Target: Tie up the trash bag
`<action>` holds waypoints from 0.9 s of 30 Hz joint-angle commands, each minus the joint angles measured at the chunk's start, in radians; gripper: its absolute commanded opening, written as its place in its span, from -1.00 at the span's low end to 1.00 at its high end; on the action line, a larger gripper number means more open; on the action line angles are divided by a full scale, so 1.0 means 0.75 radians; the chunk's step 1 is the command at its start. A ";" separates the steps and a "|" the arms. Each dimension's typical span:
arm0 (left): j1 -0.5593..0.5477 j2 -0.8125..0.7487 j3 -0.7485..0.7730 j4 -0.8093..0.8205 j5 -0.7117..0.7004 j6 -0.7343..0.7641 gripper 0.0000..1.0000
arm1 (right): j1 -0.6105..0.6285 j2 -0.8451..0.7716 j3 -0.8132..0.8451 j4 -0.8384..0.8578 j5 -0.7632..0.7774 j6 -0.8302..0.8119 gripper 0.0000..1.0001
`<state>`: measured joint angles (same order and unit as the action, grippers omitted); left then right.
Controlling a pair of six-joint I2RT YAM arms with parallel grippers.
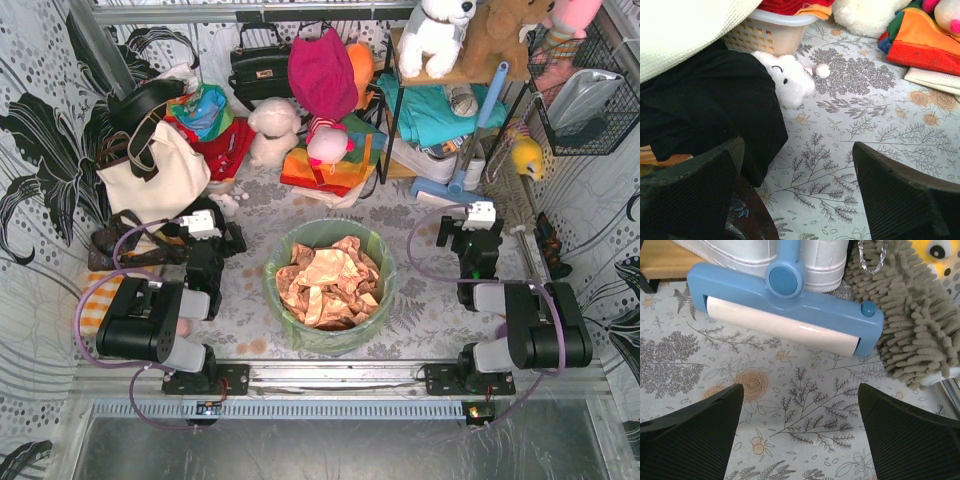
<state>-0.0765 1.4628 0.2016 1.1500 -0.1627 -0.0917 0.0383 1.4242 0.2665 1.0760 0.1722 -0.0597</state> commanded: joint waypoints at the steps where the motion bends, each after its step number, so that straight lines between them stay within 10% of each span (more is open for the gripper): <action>1: 0.007 -0.079 0.055 -0.056 -0.022 0.012 0.96 | -0.008 -0.103 0.120 -0.289 0.008 0.017 0.93; 12: -0.192 -0.493 0.318 -0.816 -0.424 -0.171 0.96 | -0.008 -0.290 0.538 -1.042 -0.148 0.201 0.94; 27: -0.201 -0.670 1.038 -2.192 -0.023 -0.584 0.96 | -0.008 -0.302 1.156 -2.037 -0.510 0.522 0.81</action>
<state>-0.2237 1.0019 0.8814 -0.1963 -0.3141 -0.4633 0.0376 1.2068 1.0527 -0.2035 -0.1032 0.2485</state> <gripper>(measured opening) 0.976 0.922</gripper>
